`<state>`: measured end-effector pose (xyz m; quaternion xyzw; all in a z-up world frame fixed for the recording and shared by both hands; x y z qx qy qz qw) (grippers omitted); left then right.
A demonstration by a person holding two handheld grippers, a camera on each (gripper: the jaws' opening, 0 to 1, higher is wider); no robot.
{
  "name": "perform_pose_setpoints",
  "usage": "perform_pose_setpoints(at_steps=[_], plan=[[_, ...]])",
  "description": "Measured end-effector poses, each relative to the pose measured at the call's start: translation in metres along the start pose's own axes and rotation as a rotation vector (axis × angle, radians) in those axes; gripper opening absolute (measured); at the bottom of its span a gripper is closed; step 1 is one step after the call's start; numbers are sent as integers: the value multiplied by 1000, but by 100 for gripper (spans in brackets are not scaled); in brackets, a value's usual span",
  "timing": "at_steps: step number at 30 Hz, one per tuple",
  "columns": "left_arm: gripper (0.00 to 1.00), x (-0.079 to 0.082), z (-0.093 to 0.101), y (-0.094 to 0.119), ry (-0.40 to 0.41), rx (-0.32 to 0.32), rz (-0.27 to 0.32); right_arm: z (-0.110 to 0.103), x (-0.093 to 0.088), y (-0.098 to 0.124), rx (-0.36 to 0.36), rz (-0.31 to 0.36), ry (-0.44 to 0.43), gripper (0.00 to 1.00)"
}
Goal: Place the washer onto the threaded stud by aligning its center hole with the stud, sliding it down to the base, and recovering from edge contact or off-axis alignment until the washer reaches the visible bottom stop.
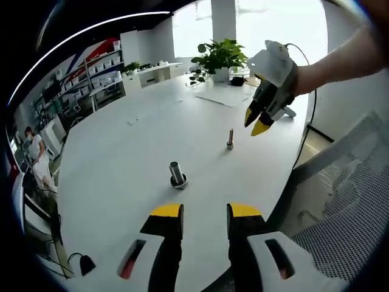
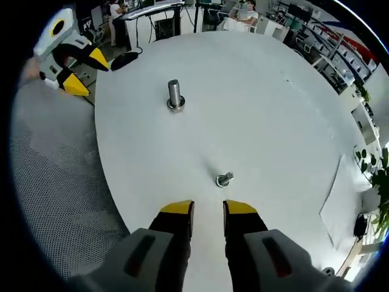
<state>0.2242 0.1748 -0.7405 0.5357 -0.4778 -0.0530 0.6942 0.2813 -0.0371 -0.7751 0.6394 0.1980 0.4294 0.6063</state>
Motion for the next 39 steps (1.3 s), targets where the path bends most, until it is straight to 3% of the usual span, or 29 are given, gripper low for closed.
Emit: perform_pose_setpoints(at_steps=[6,16,19,23,26,39], plan=[[27,2,-1,1,10,5,10,2,16,26,-37,142,-119,21],[27,3,-7,3,55,16,32,-14,11,38,-39,205,-197,21],[27,4,-7,4,63,18,41,-17,11,46,-39,257,-273,22],[27,8,-9,5,72,20,62,-21,10,56,-59,297,-288,22],[28,8,-10,5,66,28,60,-23,12,61,-46,364,-376,22],[28,13,-17,10,95,35,103,-40,7,62,-43,416,-479,23]])
Point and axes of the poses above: the point that each gripper's makers call its tool centre point, and the gripper's own axes: y roughly backward along the fingers, z roughly to its right, x roughly out of its top, the point moved 1 cm from there along y, roughly backward along the fingers, and after that the axes turned 10 degrees about -z, right-handed, at the moved point
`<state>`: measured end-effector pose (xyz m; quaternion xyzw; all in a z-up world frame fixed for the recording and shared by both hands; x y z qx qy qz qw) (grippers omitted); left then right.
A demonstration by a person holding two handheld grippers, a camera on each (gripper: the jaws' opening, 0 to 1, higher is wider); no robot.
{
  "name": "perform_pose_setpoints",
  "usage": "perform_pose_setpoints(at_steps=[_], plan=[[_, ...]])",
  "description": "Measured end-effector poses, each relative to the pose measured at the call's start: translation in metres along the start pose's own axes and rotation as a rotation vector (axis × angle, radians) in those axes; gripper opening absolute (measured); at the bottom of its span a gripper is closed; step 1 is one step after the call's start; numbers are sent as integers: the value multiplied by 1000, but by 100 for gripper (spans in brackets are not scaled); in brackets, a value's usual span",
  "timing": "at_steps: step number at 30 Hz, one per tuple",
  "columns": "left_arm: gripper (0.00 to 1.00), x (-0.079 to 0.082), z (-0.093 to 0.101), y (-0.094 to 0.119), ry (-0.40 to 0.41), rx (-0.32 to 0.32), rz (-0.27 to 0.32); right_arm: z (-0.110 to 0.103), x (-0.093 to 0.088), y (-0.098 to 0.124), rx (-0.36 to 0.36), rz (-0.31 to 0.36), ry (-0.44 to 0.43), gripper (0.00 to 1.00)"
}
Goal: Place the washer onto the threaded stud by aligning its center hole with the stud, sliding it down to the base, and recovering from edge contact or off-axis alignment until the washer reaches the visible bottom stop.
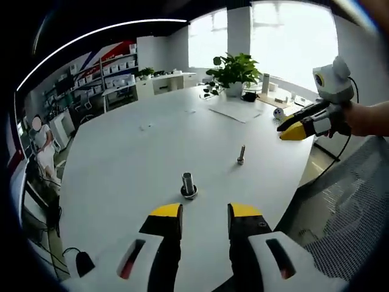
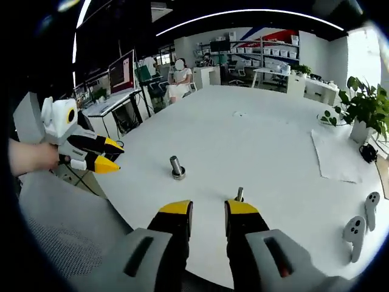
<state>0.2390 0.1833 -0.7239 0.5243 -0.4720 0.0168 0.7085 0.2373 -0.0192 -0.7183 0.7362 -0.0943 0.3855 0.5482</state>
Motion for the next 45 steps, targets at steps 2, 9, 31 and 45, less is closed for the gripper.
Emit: perform_pose_setpoints(at_steps=[2,9,31,45], plan=[[28,1,-2,1,12,2,10,0,0,1,-5,6,-3,24],[28,10,-10,8,53,22,62,9,7,5,-12,71,-42,25],[29,9,-22,12,108,67,83,33,-14,-5,-68,-2,-163,31],[30,4,-23,8,128,63,62,30,-20,-9,-81,-38,-130,32]])
Point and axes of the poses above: the point that each gripper's makers call its tool centre point, and the gripper's own axes: y roughly backward along the fingers, z roughly to its right, x roughly out of its top, the point moved 1 cm from there along y, roughly backward along the fingers, and after that the axes turned 10 degrees about -z, right-handed, at the moved point
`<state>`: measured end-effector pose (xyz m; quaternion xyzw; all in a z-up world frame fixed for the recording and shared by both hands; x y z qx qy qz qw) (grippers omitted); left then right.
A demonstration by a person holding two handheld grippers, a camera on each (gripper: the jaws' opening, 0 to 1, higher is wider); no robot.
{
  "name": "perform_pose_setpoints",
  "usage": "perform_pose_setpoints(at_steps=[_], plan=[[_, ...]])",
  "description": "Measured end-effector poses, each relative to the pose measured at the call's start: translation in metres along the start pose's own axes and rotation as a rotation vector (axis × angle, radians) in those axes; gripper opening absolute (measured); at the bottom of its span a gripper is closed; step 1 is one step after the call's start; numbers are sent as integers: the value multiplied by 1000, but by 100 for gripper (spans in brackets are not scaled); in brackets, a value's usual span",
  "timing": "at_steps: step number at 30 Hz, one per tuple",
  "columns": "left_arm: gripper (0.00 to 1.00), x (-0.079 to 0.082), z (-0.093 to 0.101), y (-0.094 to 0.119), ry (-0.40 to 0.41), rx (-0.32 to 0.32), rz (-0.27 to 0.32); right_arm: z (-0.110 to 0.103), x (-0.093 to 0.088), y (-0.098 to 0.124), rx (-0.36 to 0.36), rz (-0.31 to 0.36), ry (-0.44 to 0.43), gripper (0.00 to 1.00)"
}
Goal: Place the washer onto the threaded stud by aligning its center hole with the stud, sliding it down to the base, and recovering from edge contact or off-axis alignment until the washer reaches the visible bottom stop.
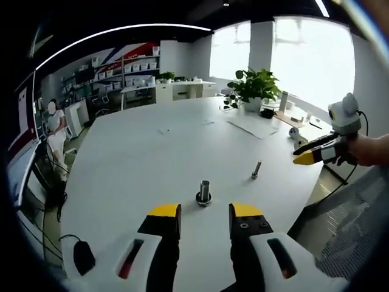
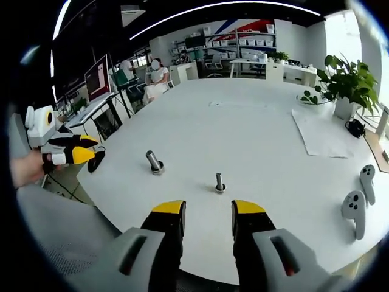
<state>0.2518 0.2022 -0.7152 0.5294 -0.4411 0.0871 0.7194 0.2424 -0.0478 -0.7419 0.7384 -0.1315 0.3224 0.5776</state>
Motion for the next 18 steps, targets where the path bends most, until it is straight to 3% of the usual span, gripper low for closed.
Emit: perform_pose_setpoints(at_steps=[7,18], plan=[[30,-5,-2,-3,-15,17,-31,1,-3,-2,-4,-15,5,32],[30,-6,-5,-2,2,23,-34,3,-9,-4,-14,-41,-12,34]])
Point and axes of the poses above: the point that each gripper's makers call its tool centre point, and the gripper's own axes: y roughly backward along the fingers, z roughly to its right, x roughly out of its top, the point moved 1 cm from there along y, roughly backward along the fingers, and after that the axes turned 10 degrees about -z, right-handed, at the moved point
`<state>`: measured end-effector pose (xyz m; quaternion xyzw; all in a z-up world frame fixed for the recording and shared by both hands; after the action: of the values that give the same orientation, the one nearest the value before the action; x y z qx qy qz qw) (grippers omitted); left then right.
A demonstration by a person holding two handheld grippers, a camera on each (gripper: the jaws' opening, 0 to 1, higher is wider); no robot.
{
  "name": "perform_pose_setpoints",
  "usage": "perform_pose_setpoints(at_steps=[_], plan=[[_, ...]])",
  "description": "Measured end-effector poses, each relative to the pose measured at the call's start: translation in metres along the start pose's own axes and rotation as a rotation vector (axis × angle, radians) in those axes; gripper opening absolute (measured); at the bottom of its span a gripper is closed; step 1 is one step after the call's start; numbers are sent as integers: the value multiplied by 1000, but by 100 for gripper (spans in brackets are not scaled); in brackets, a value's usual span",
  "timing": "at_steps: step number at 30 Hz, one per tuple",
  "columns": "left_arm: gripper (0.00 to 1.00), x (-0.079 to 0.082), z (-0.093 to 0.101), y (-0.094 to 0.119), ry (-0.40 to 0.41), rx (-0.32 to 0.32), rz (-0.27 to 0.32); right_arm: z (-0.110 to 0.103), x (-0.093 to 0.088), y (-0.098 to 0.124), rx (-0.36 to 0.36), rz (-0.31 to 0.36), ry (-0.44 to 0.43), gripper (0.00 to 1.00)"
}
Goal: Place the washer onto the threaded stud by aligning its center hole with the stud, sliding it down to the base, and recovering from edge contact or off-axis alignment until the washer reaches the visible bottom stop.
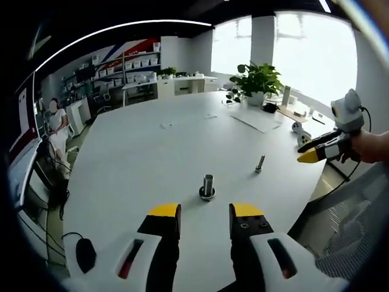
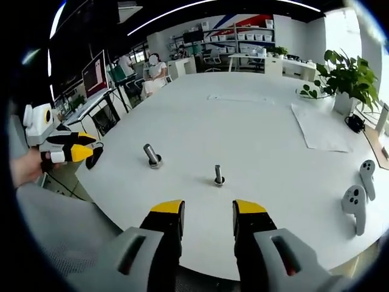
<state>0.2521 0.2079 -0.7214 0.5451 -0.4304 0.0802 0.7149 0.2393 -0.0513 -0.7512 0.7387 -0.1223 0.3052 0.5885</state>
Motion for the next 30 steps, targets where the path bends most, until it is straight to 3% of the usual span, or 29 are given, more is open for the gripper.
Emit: perform_pose_setpoints(at_steps=[24,30], plan=[[30,-2,-6,0,28,8,-4,3,-1,0,-13,-6,-12,34],[30,-2,1,-1,3,-3,-11,3,-3,1,-13,-8,-10,33]])
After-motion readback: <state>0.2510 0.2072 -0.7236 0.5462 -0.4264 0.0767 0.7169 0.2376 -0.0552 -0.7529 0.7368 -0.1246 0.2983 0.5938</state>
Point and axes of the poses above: the point that each gripper's makers call its tool centre point, and the gripper's own axes: y roughly backward along the fingers, z roughly to its right, x roughly out of its top, the point moved 1 cm from there along y, roughly backward along the fingers, and after that the axes turned 10 degrees about -z, right-handed, at the moved point
